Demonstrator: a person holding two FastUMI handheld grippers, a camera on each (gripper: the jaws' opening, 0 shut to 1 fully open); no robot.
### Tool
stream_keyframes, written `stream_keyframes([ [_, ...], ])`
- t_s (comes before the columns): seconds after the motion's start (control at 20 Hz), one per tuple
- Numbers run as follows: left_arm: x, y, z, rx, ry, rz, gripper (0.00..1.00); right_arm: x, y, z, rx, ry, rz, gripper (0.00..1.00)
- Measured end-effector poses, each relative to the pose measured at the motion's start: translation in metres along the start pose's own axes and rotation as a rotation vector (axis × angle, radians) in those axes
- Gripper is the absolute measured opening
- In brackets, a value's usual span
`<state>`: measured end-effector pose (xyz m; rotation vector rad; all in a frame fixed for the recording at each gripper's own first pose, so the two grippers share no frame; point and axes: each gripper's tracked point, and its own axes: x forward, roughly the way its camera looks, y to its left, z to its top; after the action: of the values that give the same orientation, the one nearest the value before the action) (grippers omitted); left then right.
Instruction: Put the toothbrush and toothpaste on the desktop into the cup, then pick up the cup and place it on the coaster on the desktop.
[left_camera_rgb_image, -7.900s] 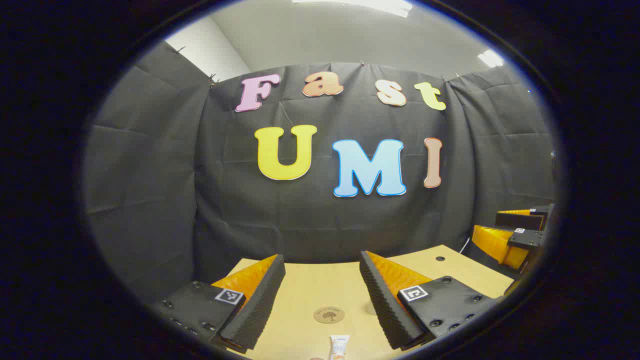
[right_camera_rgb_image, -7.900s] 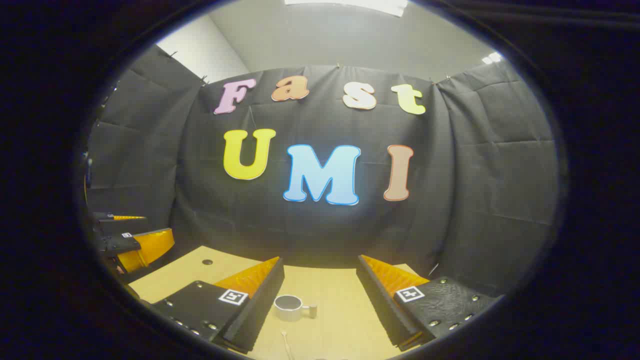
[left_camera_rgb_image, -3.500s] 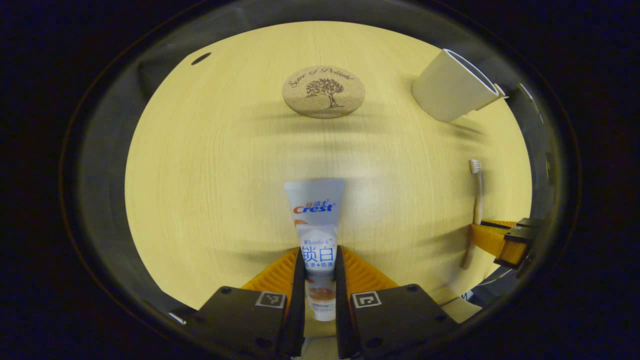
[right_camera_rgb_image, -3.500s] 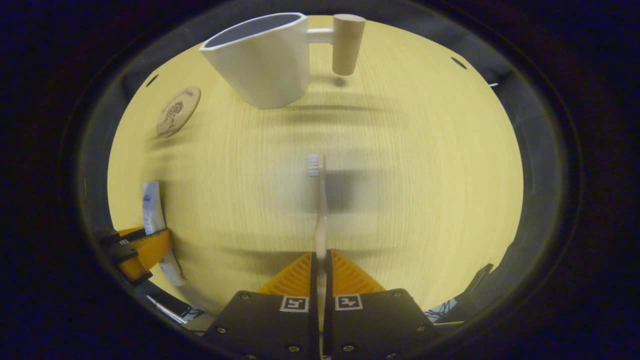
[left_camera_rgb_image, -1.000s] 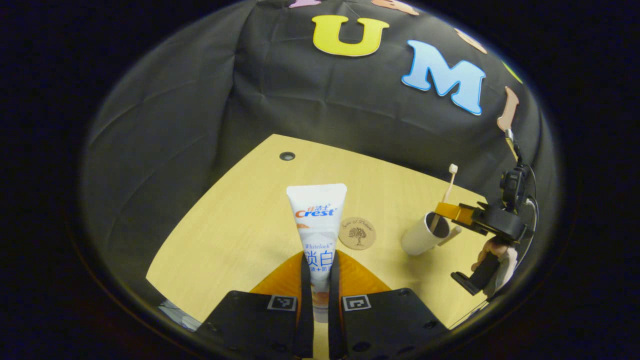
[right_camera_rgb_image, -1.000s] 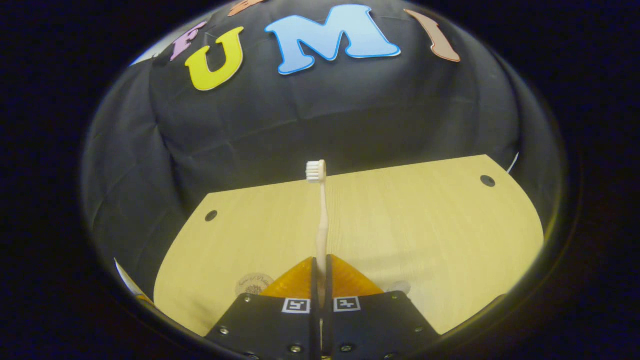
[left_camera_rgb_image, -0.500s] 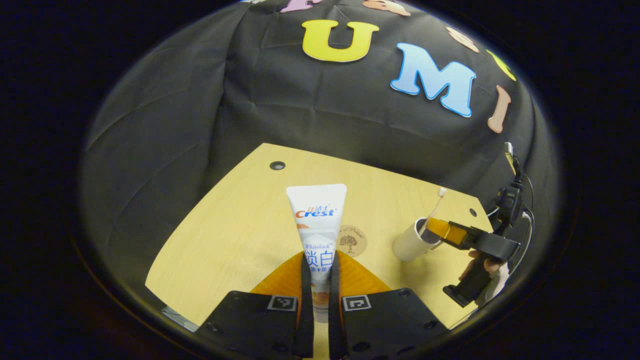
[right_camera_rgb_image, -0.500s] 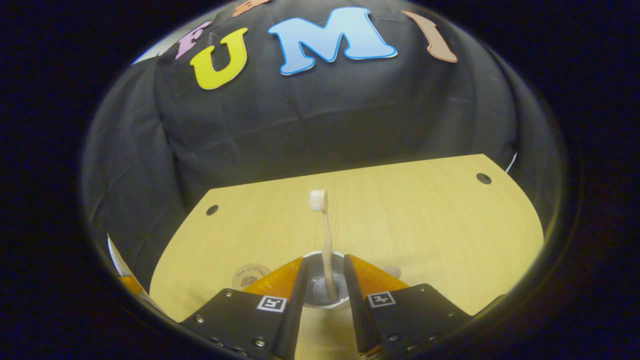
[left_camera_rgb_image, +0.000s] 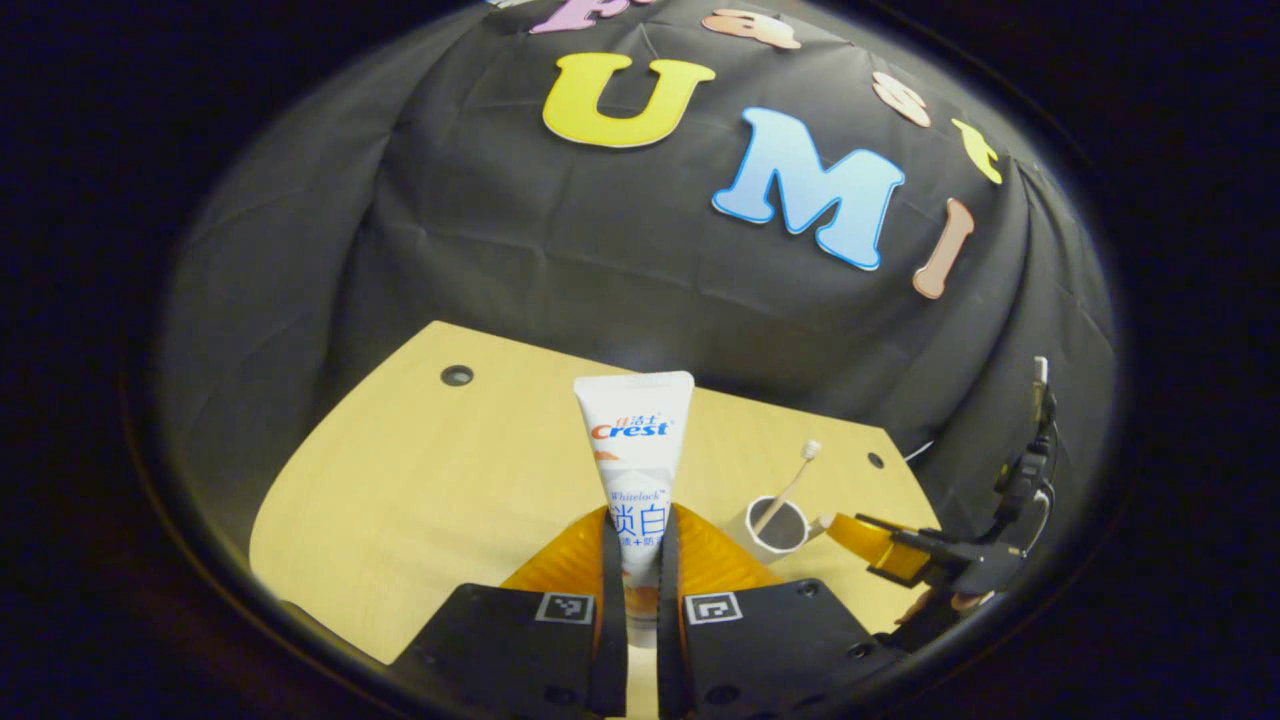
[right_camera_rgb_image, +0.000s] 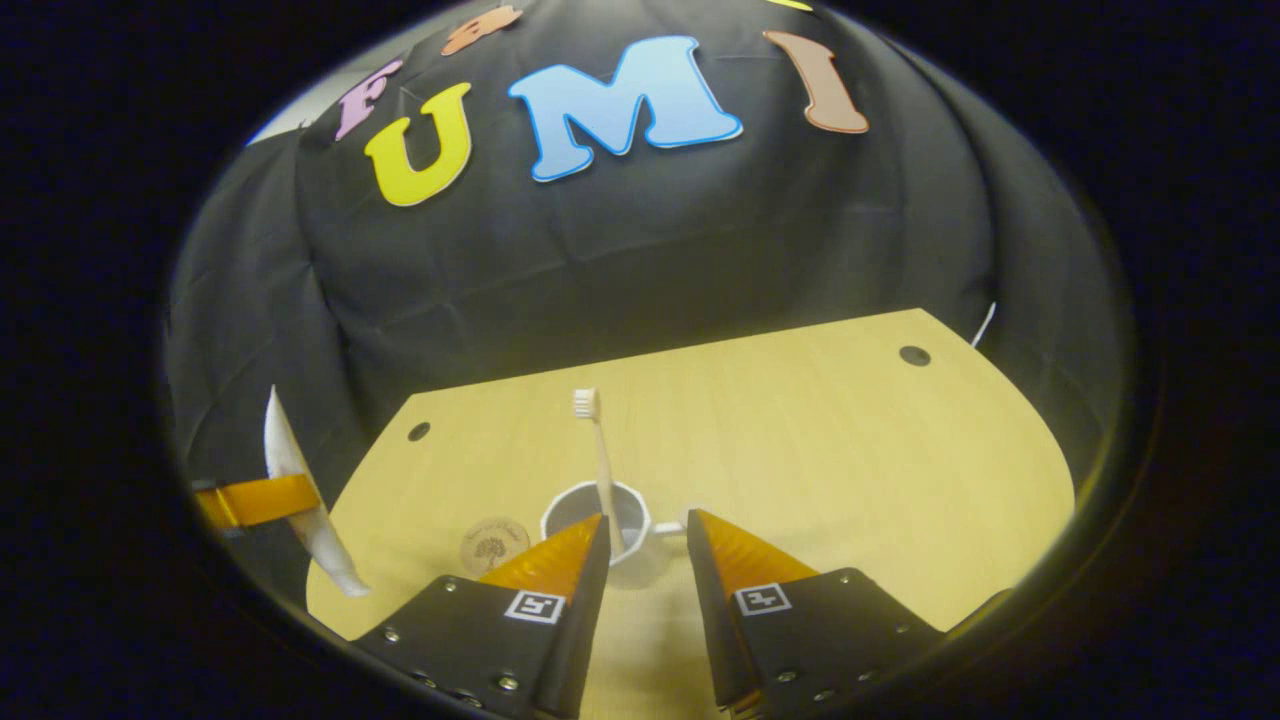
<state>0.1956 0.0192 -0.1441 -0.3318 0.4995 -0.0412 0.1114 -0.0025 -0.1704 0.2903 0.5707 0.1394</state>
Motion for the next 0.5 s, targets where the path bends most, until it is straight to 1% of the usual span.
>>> stream_keyframes([
  [0.05,0.014,-0.01,0.005,-0.003,-0.003,-0.023,0.19,-0.011,-0.014,-0.006,0.016,0.012,-0.02,0.41],
  [0.1,0.034,-0.022,0.013,0.006,-0.01,-0.044,0.19,-0.018,-0.027,-0.013,0.031,0.021,-0.039,0.47],
  [0.25,0.064,-0.049,0.024,0.026,-0.021,-0.072,0.19,-0.031,-0.056,-0.029,0.064,0.054,-0.077,0.47],
  [0.3,0.073,-0.059,0.027,0.032,-0.028,-0.08,0.19,-0.035,-0.067,-0.033,0.073,0.061,-0.092,0.41],
  [0.35,0.081,-0.068,0.028,0.038,-0.033,-0.091,0.19,-0.038,-0.078,-0.035,0.082,0.066,-0.105,0.47],
  [0.5,0.102,-0.092,0.02,0.042,-0.031,-0.104,0.2,-0.044,-0.108,-0.037,0.116,0.077,-0.139,0.47],
])
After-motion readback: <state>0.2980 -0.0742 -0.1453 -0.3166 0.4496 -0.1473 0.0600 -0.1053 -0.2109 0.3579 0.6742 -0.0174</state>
